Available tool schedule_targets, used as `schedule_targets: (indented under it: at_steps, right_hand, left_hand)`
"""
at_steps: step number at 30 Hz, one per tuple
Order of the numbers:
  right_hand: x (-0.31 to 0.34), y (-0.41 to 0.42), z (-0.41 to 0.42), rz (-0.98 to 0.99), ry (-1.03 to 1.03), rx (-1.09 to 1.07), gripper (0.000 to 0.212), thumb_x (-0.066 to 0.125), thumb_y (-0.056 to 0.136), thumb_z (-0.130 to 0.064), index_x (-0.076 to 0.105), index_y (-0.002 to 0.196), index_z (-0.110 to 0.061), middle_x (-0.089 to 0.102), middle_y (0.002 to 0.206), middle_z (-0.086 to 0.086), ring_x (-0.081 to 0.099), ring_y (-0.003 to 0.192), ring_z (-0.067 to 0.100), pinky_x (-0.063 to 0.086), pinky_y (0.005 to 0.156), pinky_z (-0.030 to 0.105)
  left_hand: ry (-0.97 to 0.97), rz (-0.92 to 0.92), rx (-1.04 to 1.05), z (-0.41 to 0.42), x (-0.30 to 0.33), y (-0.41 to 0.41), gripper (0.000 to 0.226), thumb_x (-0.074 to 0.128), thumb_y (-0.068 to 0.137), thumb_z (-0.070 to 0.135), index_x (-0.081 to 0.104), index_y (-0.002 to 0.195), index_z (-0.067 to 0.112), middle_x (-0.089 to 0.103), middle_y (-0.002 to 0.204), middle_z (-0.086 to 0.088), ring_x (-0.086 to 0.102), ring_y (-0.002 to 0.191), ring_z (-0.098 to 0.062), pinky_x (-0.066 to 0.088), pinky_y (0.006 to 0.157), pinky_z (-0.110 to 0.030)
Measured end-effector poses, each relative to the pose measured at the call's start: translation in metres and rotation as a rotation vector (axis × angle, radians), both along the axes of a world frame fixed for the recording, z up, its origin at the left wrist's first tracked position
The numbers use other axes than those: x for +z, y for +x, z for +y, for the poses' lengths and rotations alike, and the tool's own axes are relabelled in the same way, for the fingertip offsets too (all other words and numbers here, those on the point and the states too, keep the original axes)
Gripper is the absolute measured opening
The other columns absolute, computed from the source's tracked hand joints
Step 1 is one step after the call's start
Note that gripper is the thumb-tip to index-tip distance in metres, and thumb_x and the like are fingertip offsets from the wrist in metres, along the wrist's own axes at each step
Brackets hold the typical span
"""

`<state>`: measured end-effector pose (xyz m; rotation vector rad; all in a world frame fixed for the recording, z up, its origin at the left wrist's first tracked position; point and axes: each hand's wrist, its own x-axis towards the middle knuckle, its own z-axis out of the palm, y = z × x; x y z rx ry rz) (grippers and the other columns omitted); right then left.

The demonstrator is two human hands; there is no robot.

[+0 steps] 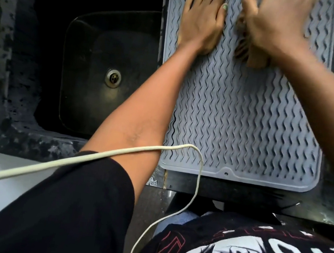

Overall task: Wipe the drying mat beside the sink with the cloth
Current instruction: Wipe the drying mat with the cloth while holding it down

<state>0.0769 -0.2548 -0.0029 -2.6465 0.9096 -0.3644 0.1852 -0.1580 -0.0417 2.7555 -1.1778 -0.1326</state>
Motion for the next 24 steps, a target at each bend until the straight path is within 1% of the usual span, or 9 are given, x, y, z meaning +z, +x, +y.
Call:
schedule_targets:
  at_steps: [2, 5, 7, 9, 15, 17, 20, 22, 24]
  right_hand:
    - [-0.013, 0.01, 0.0, 0.061, 0.006, 0.034, 0.061, 0.026, 0.094, -0.055, 0.042, 0.132, -0.01, 0.043, 0.14, 0.015, 0.037, 0.13, 0.032, 0.027, 0.106, 0.043]
    - [-0.023, -0.005, 0.015, 0.086, -0.107, 0.011, 0.053, 0.028, 0.093, -0.046, 0.048, 0.119, -0.004, 0.05, 0.128, 0.019, 0.043, 0.121, 0.034, 0.033, 0.096, 0.046]
    - [-0.025, -0.027, 0.029, 0.088, -0.139, 0.004, 0.046, 0.031, 0.092, -0.04, 0.049, 0.113, -0.002, 0.052, 0.121, 0.021, 0.046, 0.114, 0.035, 0.035, 0.091, 0.046]
    - [-0.025, -0.051, 0.044, 0.083, -0.156, 0.028, 0.04, 0.035, 0.093, -0.035, 0.051, 0.106, 0.0, 0.055, 0.112, 0.023, 0.049, 0.105, 0.036, 0.036, 0.085, 0.047]
    - [-0.018, -0.13, 0.099, 0.12, -0.189, 0.159, 0.023, 0.048, 0.094, -0.023, 0.054, 0.081, -0.005, 0.058, 0.083, 0.018, 0.054, 0.077, 0.034, 0.037, 0.063, 0.039]
    - [-0.013, -0.148, 0.109, 0.153, -0.139, 0.211, 0.02, 0.054, 0.09, -0.021, 0.054, 0.078, -0.005, 0.057, 0.079, 0.017, 0.055, 0.074, 0.035, 0.04, 0.061, 0.04]
    - [-0.001, -0.142, 0.102, 0.143, 0.144, 0.194, 0.021, 0.058, 0.09, -0.023, 0.055, 0.078, -0.007, 0.053, 0.078, 0.013, 0.051, 0.072, 0.03, 0.039, 0.063, 0.037]
    - [0.008, -0.117, 0.085, -0.008, 0.3, 0.081, 0.025, 0.054, 0.092, -0.032, 0.056, 0.079, -0.01, 0.05, 0.08, 0.005, 0.046, 0.073, 0.021, 0.034, 0.063, 0.029]
    - [0.014, -0.082, 0.062, -0.146, 0.294, -0.028, 0.032, 0.049, 0.093, -0.041, 0.06, 0.09, -0.011, 0.056, 0.093, 0.009, 0.05, 0.082, 0.018, 0.038, 0.067, 0.031]
  left_hand:
    - [0.002, -0.006, 0.001, 0.001, 0.0, -0.001, 0.051, 0.022, 0.101, 0.031, 0.021, 0.152, 0.025, 0.021, 0.16, 0.006, 0.014, 0.149, -0.012, 0.006, 0.121, -0.033]
    - [0.025, -0.041, 0.003, 0.001, 0.0, -0.002, 0.049, 0.021, 0.1, 0.032, 0.03, 0.148, 0.027, 0.031, 0.155, 0.008, 0.022, 0.145, -0.011, 0.009, 0.12, -0.03]
    - [0.025, -0.051, 0.004, 0.003, -0.001, -0.001, 0.045, 0.022, 0.1, 0.033, 0.04, 0.141, 0.028, 0.041, 0.148, 0.009, 0.032, 0.14, -0.009, 0.013, 0.118, -0.027]
    - [0.018, -0.059, 0.001, 0.002, -0.002, -0.002, 0.044, 0.022, 0.1, 0.034, 0.045, 0.137, 0.028, 0.046, 0.144, 0.009, 0.036, 0.137, -0.009, 0.014, 0.116, -0.026]
    - [-0.025, -0.024, -0.001, 0.002, -0.004, 0.0, 0.049, 0.024, 0.1, 0.033, 0.031, 0.148, 0.027, 0.033, 0.154, 0.008, 0.024, 0.144, -0.01, 0.008, 0.119, -0.03]
    - [-0.04, -0.014, -0.01, 0.002, -0.002, 0.001, 0.049, 0.024, 0.1, 0.032, 0.031, 0.148, 0.026, 0.034, 0.154, 0.008, 0.024, 0.144, -0.01, 0.008, 0.119, -0.03]
    - [-0.042, -0.023, -0.008, 0.002, -0.002, 0.0, 0.048, 0.025, 0.1, 0.033, 0.033, 0.147, 0.026, 0.034, 0.153, 0.008, 0.025, 0.144, -0.01, 0.009, 0.119, -0.03]
    - [-0.064, -0.014, -0.011, 0.004, -0.003, -0.002, 0.044, 0.026, 0.099, 0.033, 0.043, 0.139, 0.025, 0.044, 0.146, 0.006, 0.036, 0.137, -0.011, 0.015, 0.115, -0.026]
    - [-0.101, -0.005, 0.023, 0.009, -0.004, -0.005, 0.035, 0.028, 0.099, 0.034, 0.055, 0.12, 0.024, 0.057, 0.129, 0.001, 0.049, 0.12, -0.013, 0.026, 0.101, -0.021]
